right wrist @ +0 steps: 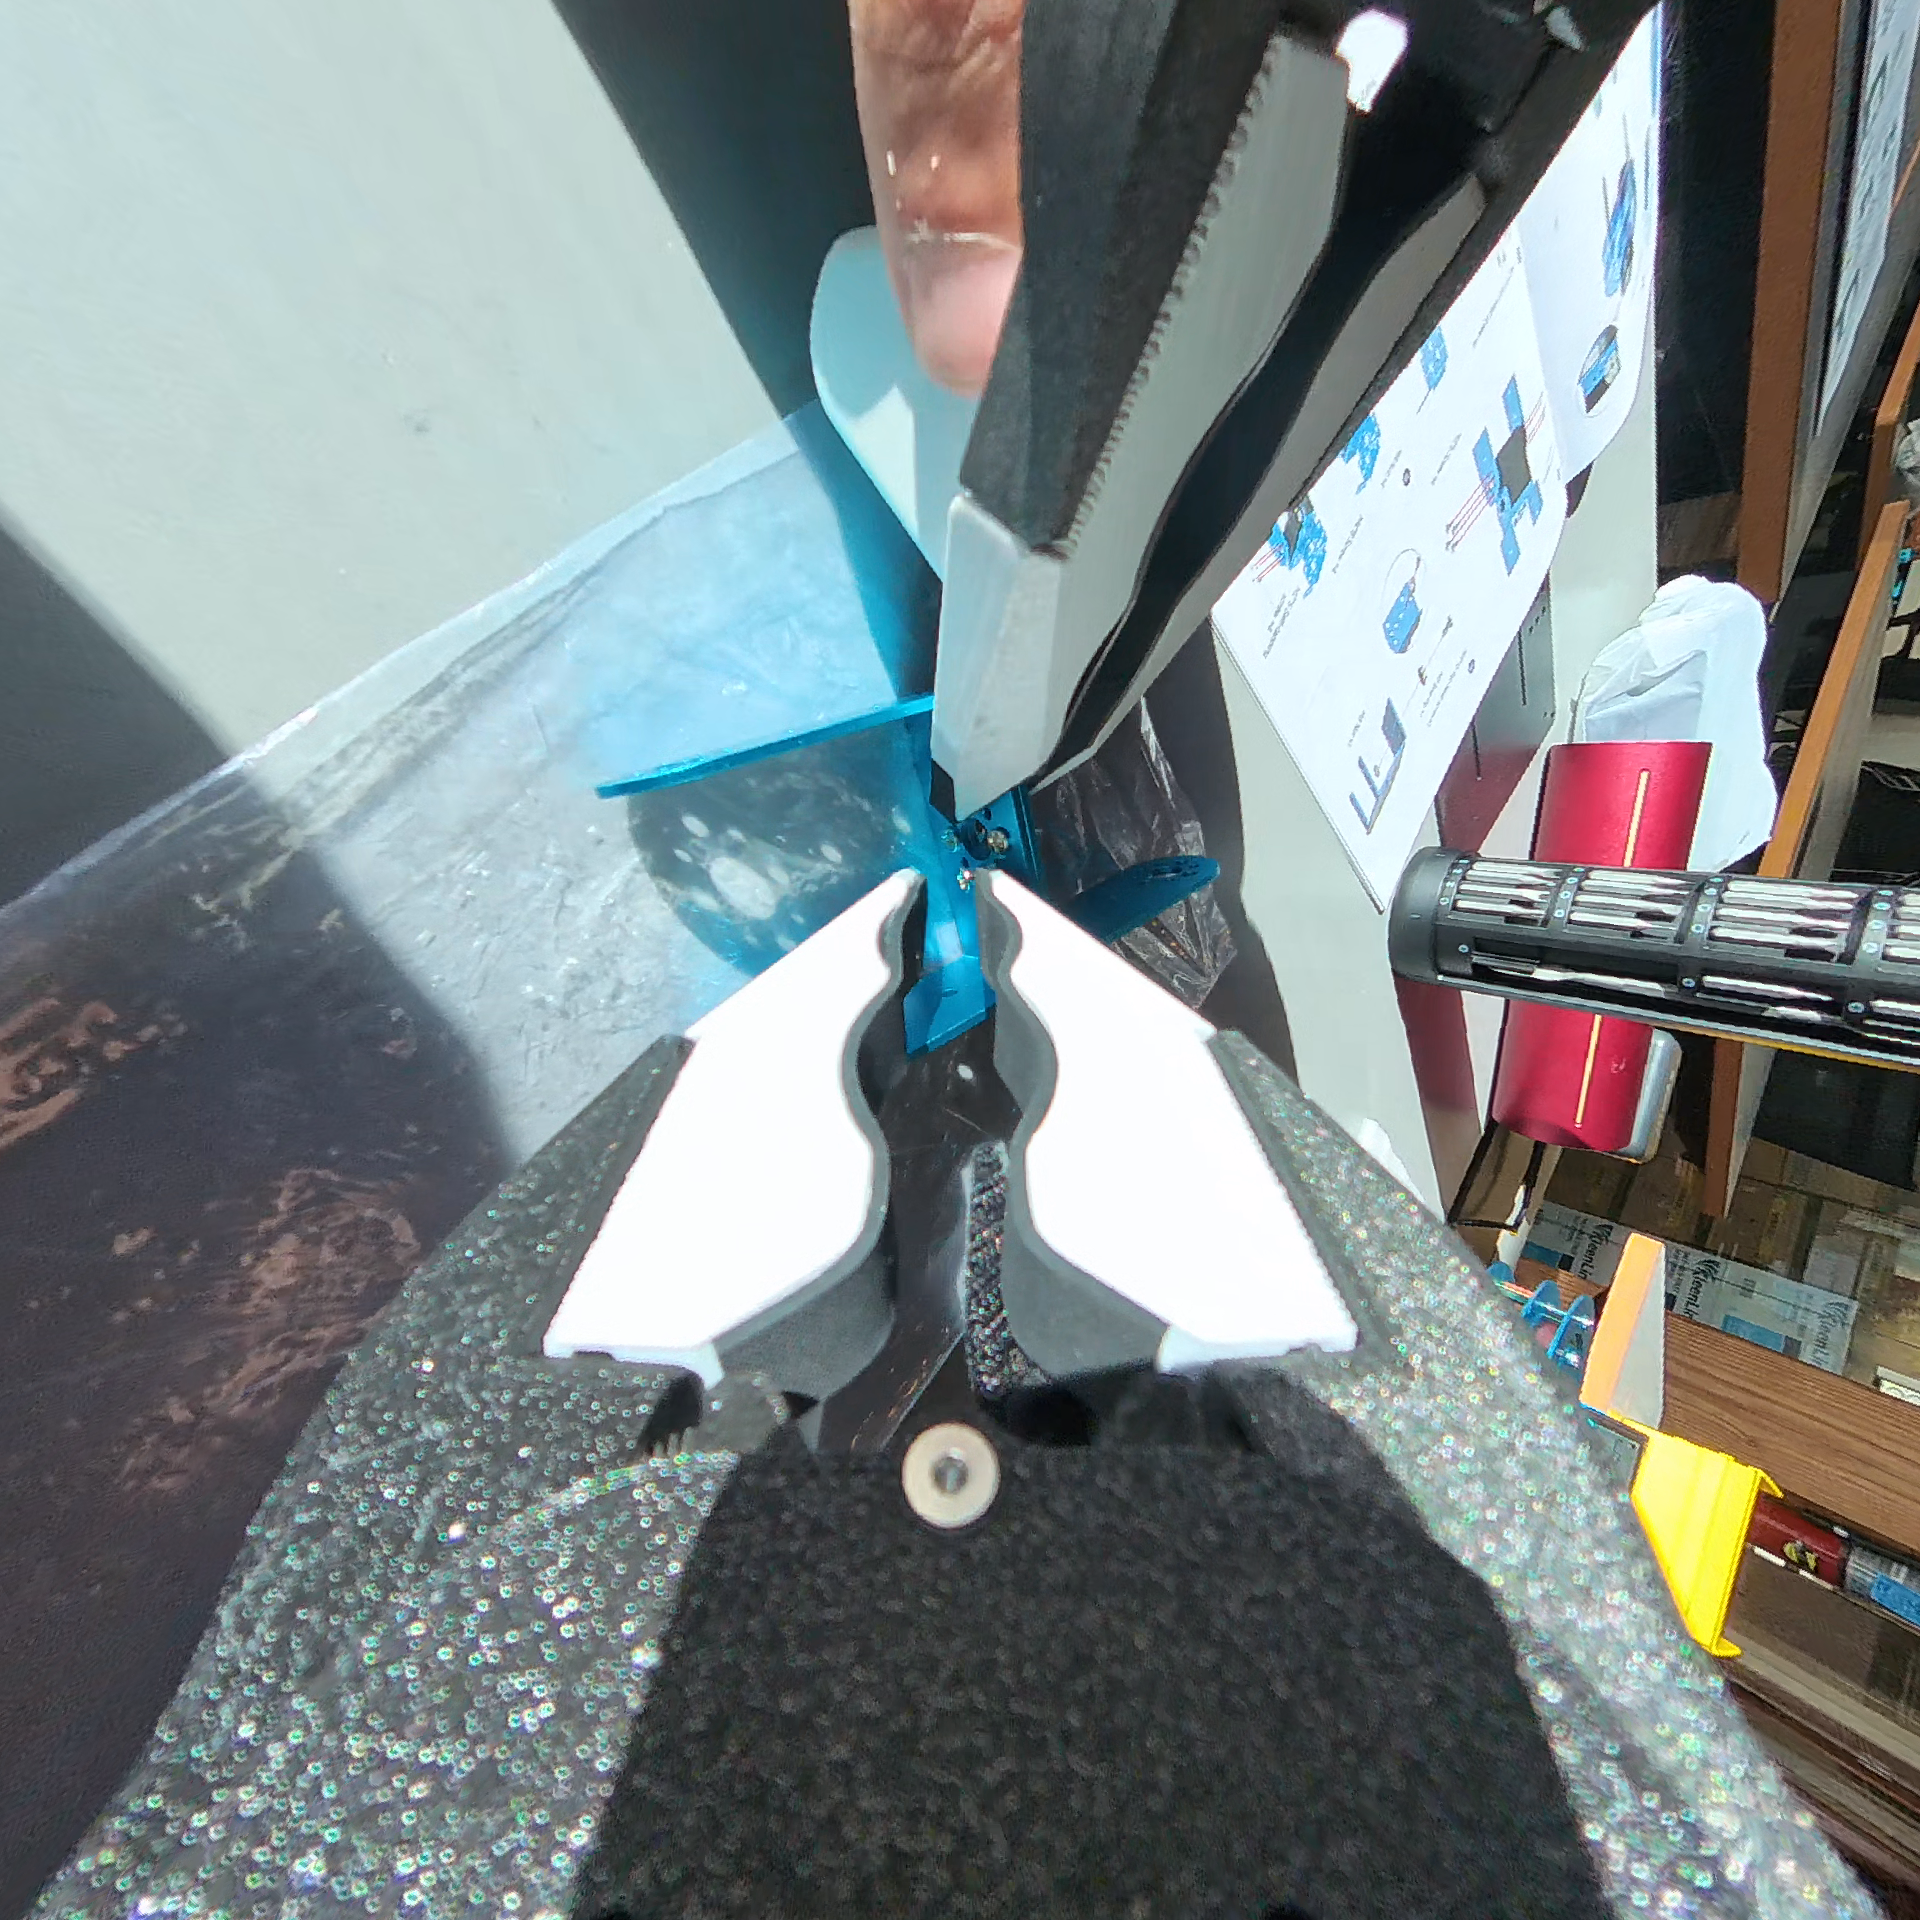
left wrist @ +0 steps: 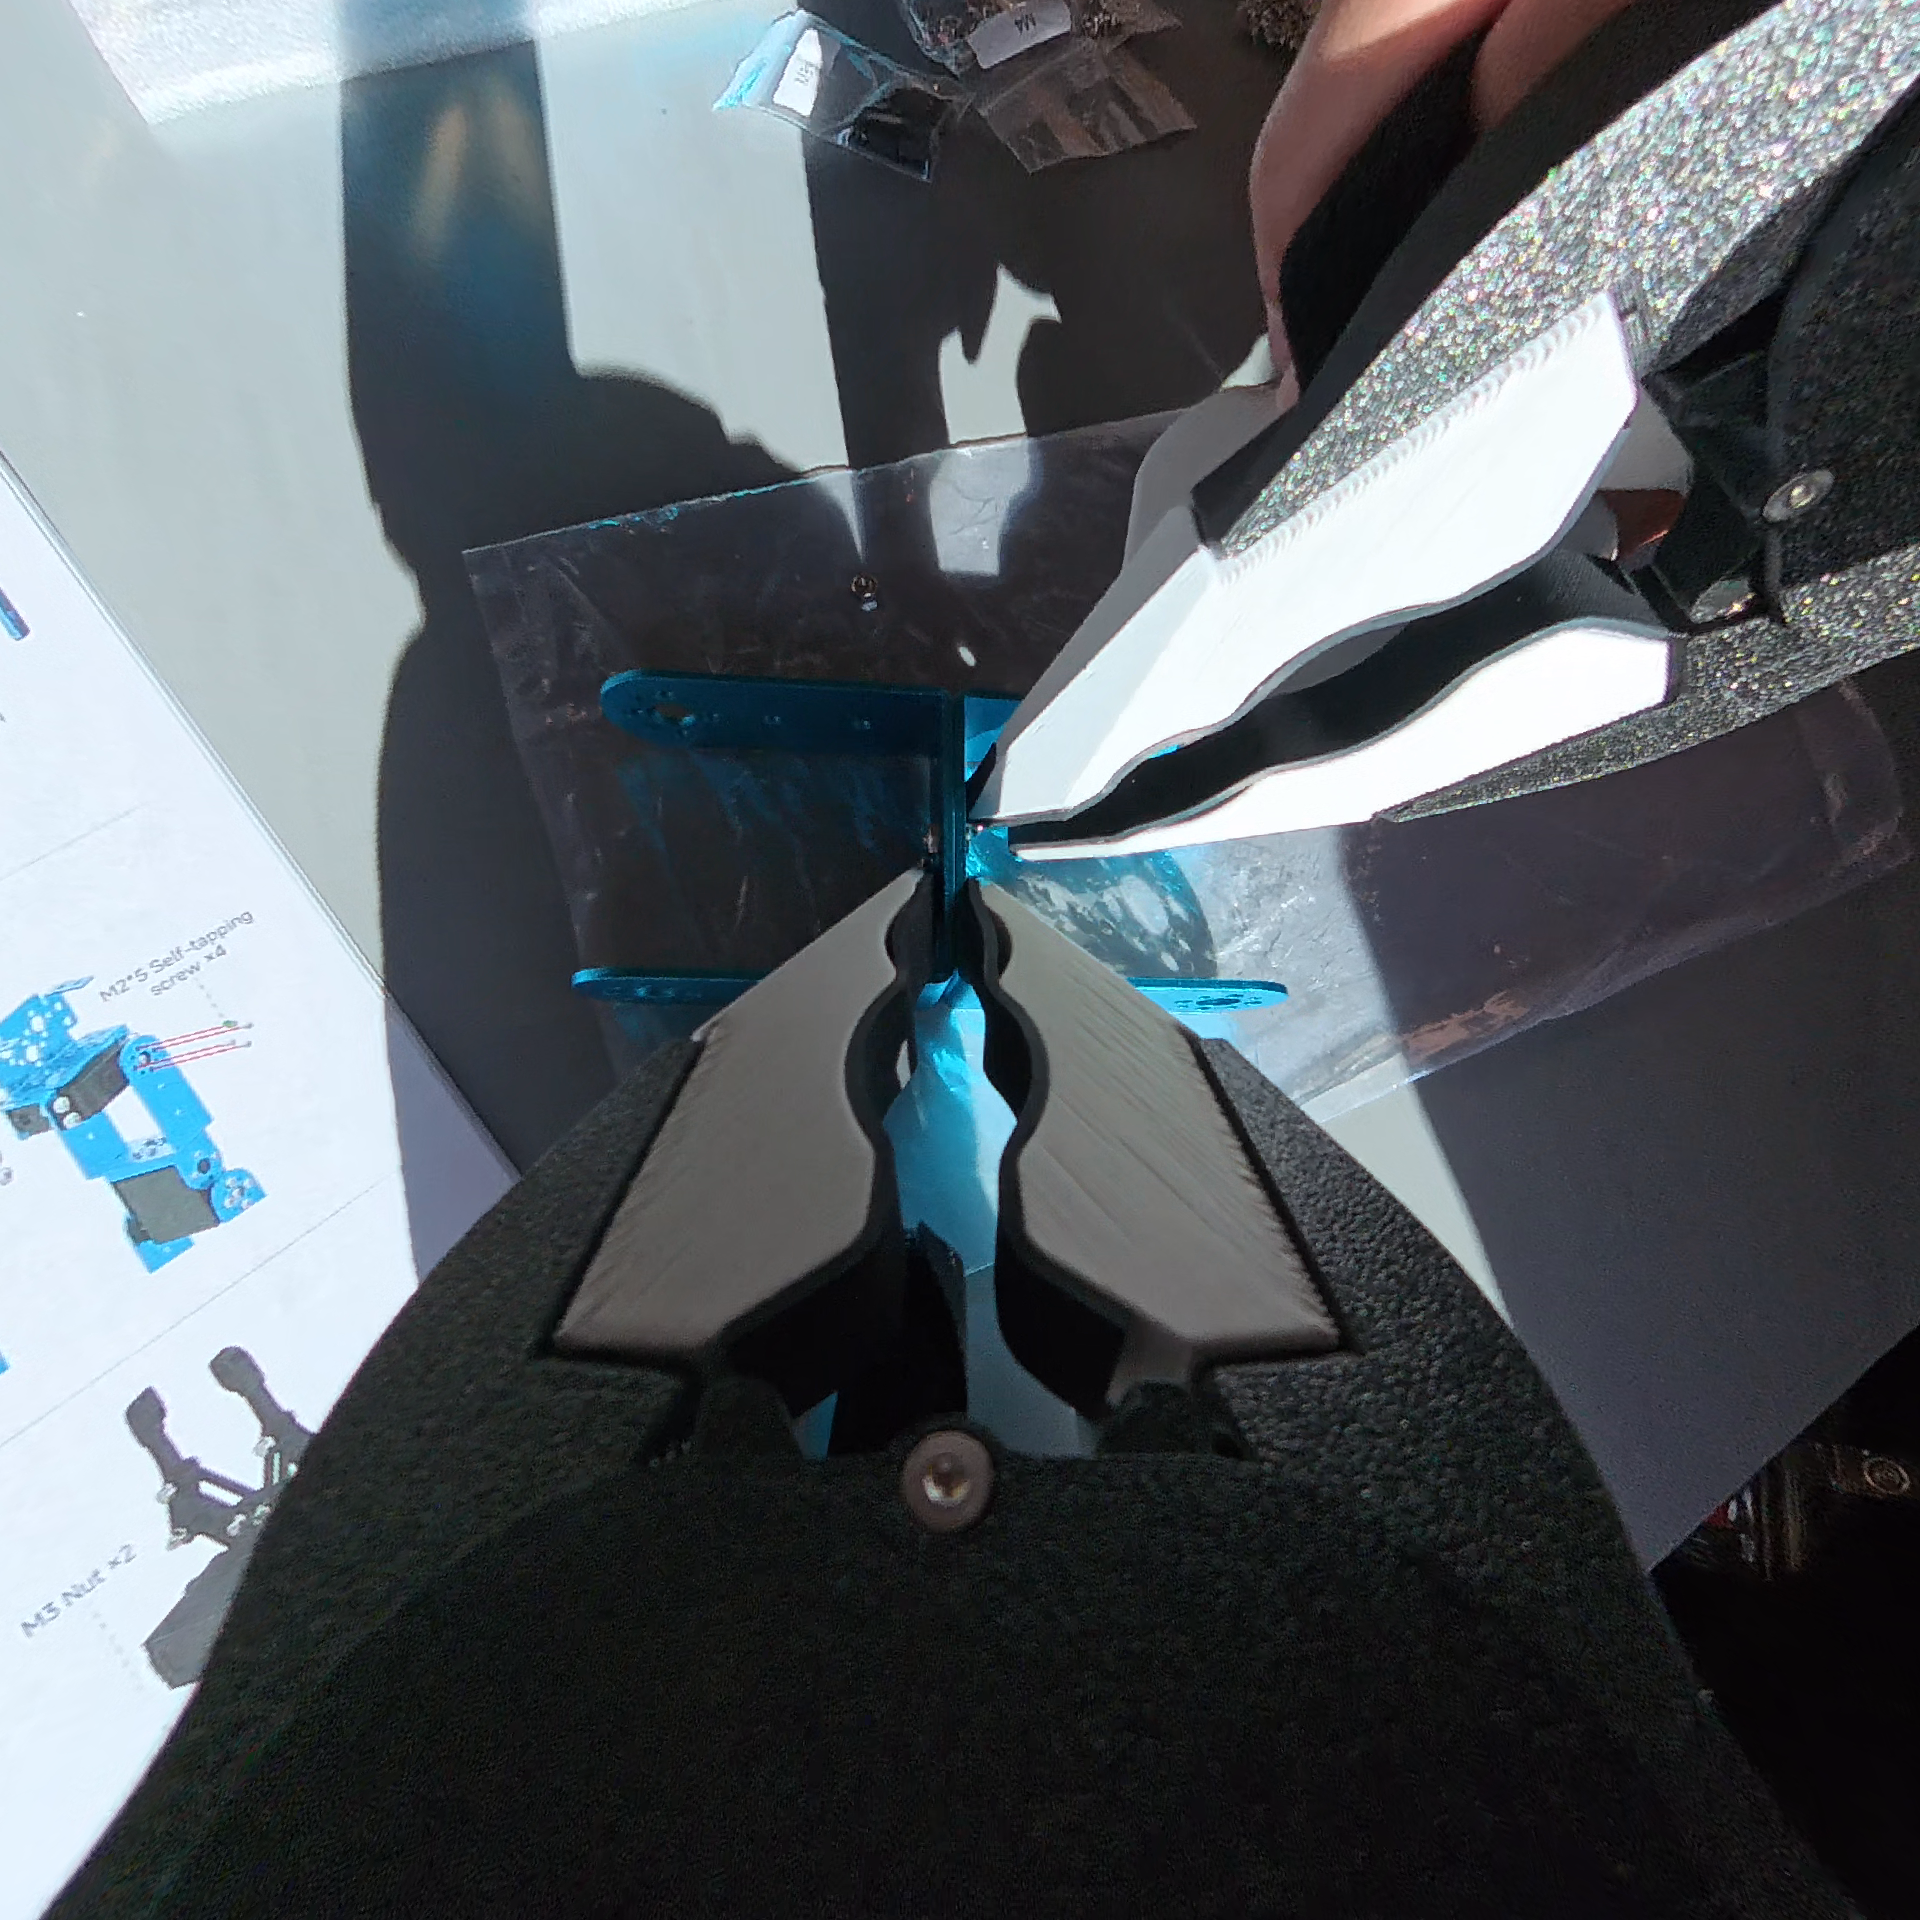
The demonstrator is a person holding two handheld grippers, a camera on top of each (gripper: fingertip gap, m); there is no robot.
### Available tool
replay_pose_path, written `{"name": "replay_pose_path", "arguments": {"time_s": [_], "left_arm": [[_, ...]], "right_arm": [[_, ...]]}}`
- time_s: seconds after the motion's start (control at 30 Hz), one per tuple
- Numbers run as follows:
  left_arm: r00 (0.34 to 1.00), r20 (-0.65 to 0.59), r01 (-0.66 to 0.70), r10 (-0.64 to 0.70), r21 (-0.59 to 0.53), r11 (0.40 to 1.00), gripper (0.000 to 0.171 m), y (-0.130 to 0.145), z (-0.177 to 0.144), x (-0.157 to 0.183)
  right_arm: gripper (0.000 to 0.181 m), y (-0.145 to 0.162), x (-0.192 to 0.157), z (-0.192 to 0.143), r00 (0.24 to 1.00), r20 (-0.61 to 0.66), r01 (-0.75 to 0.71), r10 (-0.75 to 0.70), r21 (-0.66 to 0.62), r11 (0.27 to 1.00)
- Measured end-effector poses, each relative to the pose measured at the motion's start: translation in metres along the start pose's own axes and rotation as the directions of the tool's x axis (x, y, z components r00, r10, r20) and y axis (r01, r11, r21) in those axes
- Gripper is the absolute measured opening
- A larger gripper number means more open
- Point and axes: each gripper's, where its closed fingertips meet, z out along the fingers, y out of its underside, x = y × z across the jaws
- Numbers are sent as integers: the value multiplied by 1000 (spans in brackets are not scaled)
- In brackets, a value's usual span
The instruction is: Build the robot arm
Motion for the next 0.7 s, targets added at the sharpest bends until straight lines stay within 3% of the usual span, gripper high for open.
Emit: {"name": "replay_pose_path", "arguments": {"time_s": [0.23, 0.5, 0.7], "left_arm": [[1000, -3, -2, 2, 3, 1000, 4, 0, 0, 0], [1000, -5, -10, 10, 0, 1000, 4, 0, 0, 0], [1000, -10, -16, 16, 0, 1000, 4, 0, 0, 1]], "right_arm": [[15, 1, -3, -3, 999, 46, -26, 25, 9, 1000], [13, -1, -16, -3, 973, 211, -88, 91, -23, 996], [18, -1, -11, -1, 968, 223, -109, 113, -28, 994]]}}
